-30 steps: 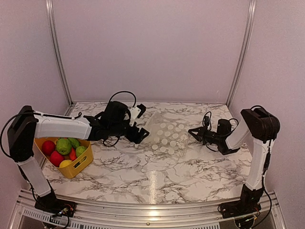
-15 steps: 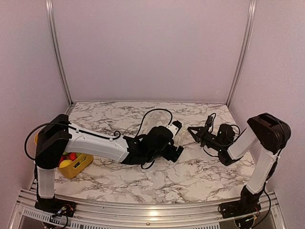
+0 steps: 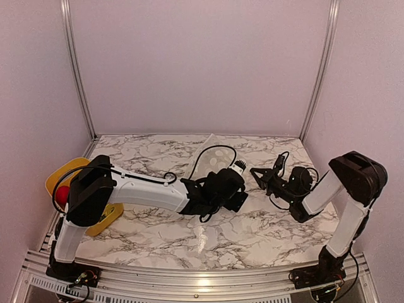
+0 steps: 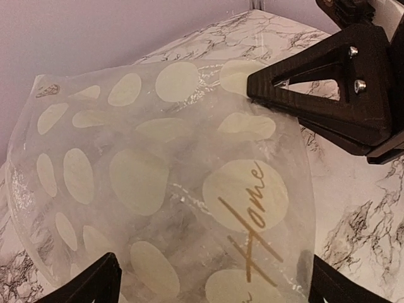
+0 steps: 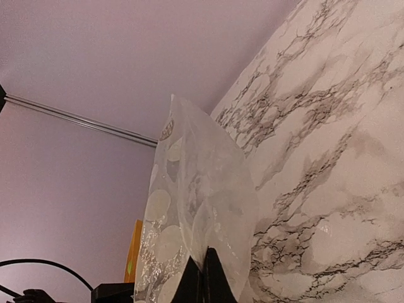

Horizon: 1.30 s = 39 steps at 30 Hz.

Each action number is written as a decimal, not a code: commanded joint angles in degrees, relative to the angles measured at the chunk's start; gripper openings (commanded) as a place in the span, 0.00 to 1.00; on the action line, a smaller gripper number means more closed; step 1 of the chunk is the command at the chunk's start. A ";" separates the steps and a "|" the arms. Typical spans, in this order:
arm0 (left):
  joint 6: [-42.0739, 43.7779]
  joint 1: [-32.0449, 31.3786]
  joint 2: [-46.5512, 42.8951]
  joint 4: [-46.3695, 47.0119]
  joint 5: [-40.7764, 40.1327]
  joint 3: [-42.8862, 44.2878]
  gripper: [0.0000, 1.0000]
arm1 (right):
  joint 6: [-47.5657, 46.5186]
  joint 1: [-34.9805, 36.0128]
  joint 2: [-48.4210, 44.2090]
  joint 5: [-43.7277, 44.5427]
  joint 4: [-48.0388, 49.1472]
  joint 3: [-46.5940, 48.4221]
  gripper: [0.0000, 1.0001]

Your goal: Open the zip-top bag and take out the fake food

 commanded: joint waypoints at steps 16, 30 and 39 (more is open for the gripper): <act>-0.57 5.94 -1.38 -6.06 2.67 -11.70 0.55 | -3.99 -12.54 -4.18 -1.68 -1.23 -5.09 0.00; -3.40 13.91 -17.47 -2.47 18.65 -20.74 0.99 | -14.77 -29.01 -6.01 -5.86 -14.12 -6.14 0.22; -9.19 23.53 -27.54 -2.81 28.70 -25.49 0.99 | -27.28 -36.17 -15.89 -7.98 -37.04 -0.24 0.73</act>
